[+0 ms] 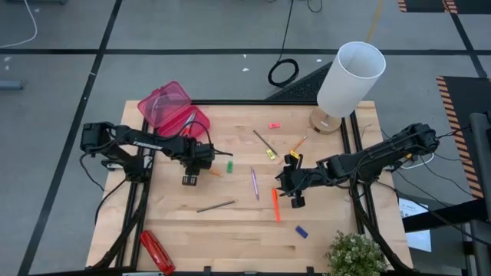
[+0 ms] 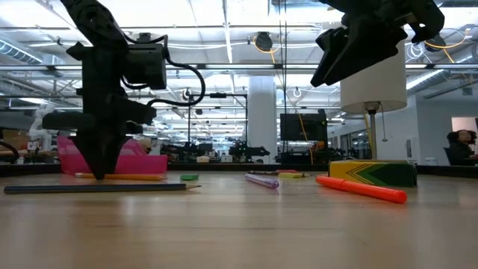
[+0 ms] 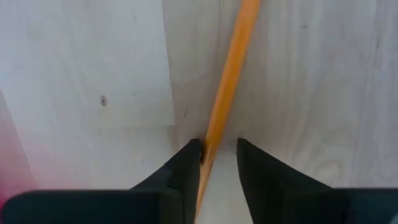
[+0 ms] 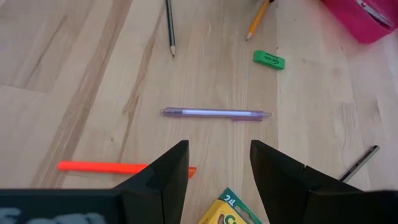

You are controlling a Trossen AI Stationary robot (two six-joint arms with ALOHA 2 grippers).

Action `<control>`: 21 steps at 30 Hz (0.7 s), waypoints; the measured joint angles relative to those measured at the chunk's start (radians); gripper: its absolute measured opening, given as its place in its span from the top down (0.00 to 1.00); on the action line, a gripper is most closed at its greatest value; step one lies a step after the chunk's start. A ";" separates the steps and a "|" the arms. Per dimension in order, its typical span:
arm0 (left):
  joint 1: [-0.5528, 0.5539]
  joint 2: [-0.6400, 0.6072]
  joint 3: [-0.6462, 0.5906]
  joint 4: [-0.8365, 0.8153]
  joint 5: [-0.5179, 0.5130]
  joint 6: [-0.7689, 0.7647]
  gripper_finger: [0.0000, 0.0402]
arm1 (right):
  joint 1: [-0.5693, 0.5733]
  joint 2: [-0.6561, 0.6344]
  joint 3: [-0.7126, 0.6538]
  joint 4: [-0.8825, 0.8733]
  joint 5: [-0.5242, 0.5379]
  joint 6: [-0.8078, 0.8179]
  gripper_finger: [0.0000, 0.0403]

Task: Pack school essentials
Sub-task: Put the right yellow pencil into the pink supply box

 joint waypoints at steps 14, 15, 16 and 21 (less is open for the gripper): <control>0.008 0.001 -0.002 0.000 -0.018 -0.011 0.92 | 0.000 0.000 0.000 0.000 0.000 0.001 0.59; 0.008 0.001 -0.002 0.000 -0.019 -0.017 0.92 | 0.000 0.000 0.000 0.000 0.000 0.001 0.59; 0.008 0.001 -0.002 0.000 -0.019 -0.021 0.92 | 0.000 0.000 0.000 0.000 0.000 0.001 0.59; 0.007 0.001 -0.002 -0.001 -0.019 -0.064 0.90 | 0.000 0.000 0.000 0.000 0.000 0.001 0.59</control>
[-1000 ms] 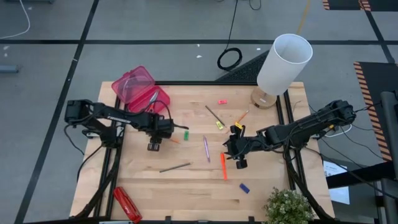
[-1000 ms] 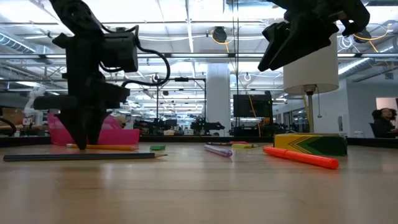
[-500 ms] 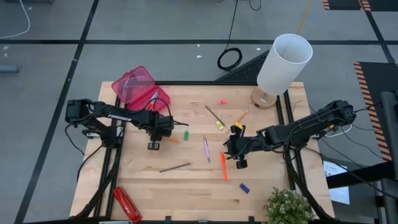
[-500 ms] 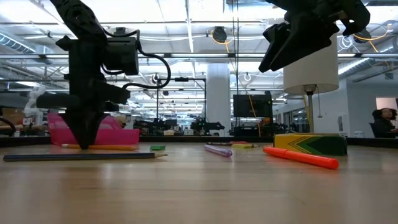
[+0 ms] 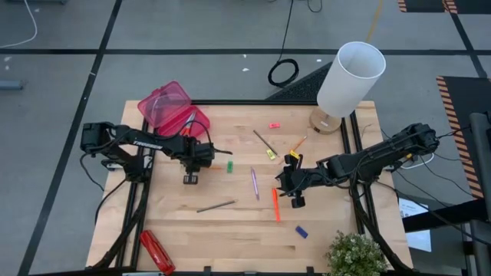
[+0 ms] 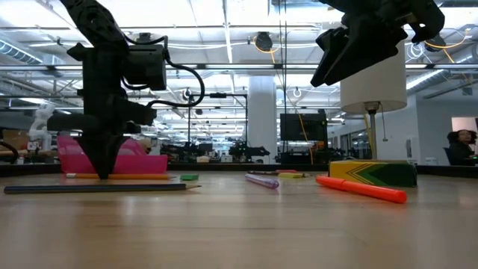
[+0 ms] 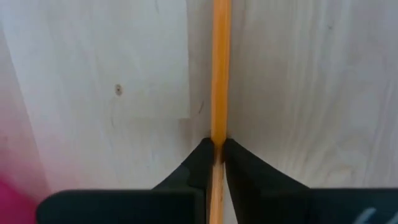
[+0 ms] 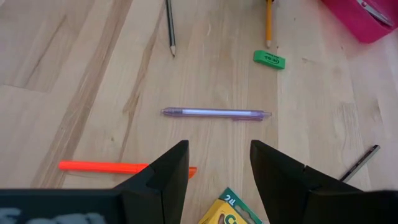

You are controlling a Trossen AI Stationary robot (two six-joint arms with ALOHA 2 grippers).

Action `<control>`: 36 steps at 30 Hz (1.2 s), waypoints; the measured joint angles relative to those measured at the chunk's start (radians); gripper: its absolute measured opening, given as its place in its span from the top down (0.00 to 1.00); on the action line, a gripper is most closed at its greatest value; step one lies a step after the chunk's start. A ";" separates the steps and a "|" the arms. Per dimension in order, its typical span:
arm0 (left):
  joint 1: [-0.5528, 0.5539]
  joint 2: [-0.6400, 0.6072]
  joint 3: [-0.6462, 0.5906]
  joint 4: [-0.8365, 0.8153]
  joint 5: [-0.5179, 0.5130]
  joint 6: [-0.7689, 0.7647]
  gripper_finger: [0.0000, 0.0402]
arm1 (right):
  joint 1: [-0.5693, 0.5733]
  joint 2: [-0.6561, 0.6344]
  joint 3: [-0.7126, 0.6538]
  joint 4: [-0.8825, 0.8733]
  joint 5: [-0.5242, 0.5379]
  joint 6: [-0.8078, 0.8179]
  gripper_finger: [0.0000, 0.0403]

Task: Pack school essentials
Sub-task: Put the right yellow pencil into the pink supply box

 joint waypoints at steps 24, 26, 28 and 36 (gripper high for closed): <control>-0.033 -0.021 -0.004 -0.037 -0.012 -0.171 0.91 | 0.000 0.000 0.000 -0.021 0.000 0.008 0.59; -0.033 -0.022 -0.004 -0.038 -0.007 -0.177 0.91 | 0.000 0.000 0.000 -0.021 0.000 0.008 0.59; -0.032 -0.031 -0.004 -0.045 -0.006 -0.193 0.91 | 0.000 0.000 0.000 -0.021 0.000 0.008 0.59; -0.018 -0.108 -0.002 -0.075 0.000 -0.252 0.91 | 0.000 0.000 0.000 -0.022 0.000 0.008 0.59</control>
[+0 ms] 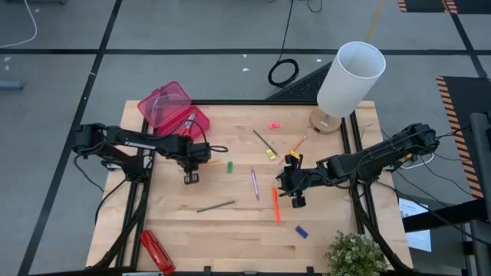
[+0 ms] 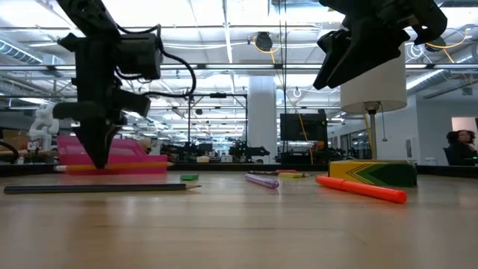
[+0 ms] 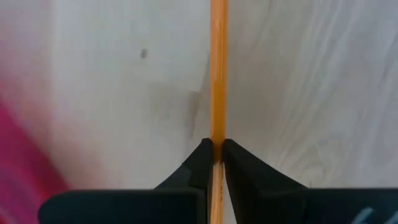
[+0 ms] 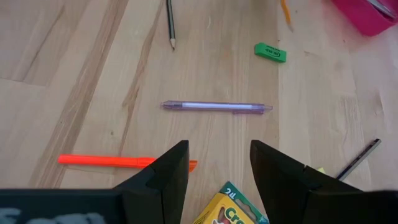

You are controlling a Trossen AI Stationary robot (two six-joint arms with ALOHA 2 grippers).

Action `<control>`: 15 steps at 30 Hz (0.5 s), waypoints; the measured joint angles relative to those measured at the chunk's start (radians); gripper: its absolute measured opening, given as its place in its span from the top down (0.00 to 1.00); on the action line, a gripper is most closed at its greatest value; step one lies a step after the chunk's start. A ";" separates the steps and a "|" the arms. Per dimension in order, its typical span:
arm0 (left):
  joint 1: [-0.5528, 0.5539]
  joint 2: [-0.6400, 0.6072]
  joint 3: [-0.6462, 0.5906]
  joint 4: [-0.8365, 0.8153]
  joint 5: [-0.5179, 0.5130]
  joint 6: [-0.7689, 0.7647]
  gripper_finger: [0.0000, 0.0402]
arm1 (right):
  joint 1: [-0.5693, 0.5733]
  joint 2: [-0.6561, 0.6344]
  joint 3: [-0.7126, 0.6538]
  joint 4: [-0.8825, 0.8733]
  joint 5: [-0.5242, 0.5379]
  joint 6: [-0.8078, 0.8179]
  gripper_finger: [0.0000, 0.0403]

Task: Pack school essentials
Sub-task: Put the right yellow pencil into the pink supply box

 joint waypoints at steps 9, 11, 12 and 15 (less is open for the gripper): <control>0.101 -0.193 0.000 -0.039 -0.057 -0.001 0.91 | 0.000 0.000 0.001 0.000 0.000 0.003 0.59; 0.140 -0.232 0.000 -0.039 -0.059 -0.002 0.91 | 0.000 0.000 0.000 0.000 0.001 0.003 0.59; 0.160 -0.248 0.005 -0.043 -0.060 -0.002 0.91 | 0.000 0.000 0.001 0.000 0.001 0.003 0.59; 0.219 -0.274 0.046 -0.080 -0.061 -0.003 0.91 | 0.000 0.000 0.001 0.000 0.001 0.003 0.59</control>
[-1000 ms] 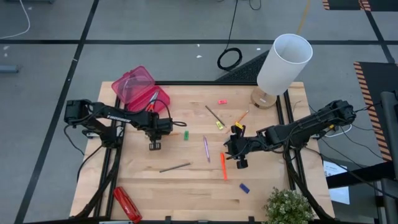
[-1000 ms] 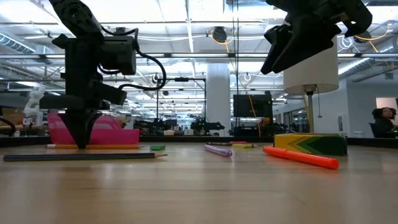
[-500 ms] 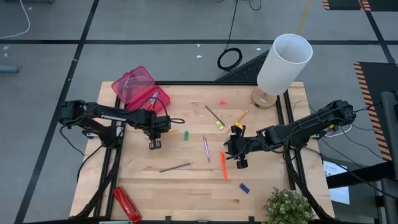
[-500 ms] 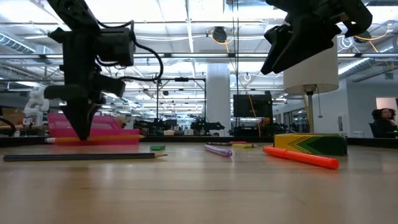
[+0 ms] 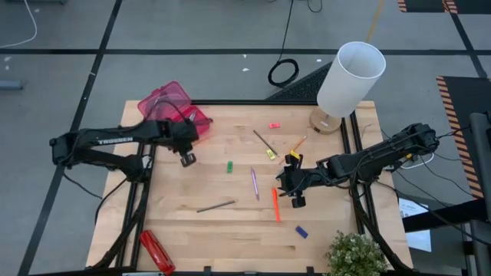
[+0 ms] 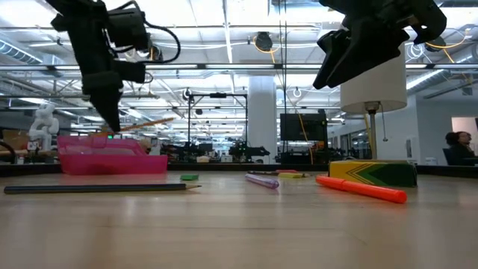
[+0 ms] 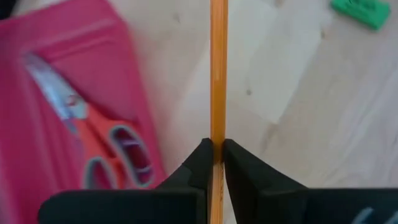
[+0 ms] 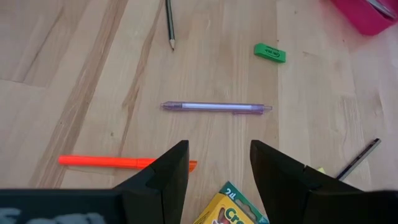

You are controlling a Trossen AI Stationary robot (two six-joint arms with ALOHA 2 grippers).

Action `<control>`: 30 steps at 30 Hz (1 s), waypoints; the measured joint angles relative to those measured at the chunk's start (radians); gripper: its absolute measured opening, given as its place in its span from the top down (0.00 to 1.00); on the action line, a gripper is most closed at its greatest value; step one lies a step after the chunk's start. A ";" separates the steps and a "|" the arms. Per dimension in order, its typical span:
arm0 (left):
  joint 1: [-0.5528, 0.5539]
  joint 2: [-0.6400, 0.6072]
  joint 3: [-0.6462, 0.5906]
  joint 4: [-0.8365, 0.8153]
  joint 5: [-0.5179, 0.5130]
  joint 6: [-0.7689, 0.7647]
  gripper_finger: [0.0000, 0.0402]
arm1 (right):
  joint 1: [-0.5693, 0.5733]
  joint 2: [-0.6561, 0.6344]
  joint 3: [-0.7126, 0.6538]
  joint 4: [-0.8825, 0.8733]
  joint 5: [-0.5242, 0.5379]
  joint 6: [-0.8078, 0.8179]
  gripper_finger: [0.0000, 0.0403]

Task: Pack school essentials
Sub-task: Put the right yellow pencil into the pink supply box

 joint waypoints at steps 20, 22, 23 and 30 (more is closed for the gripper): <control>0.483 0.136 0.178 -0.144 -0.026 0.117 0.91 | 0.002 0.000 0.000 0.002 0.000 0.003 0.59; 0.506 0.163 0.178 -0.139 -0.026 0.117 0.91 | 0.002 0.000 0.000 0.002 0.000 0.003 0.59; 0.515 0.176 0.178 -0.136 -0.027 0.117 0.91 | 0.002 0.000 0.000 0.002 0.000 0.003 0.59; 0.540 0.272 0.178 -0.127 -0.102 0.137 0.91 | 0.002 0.000 0.000 0.002 0.000 0.004 0.59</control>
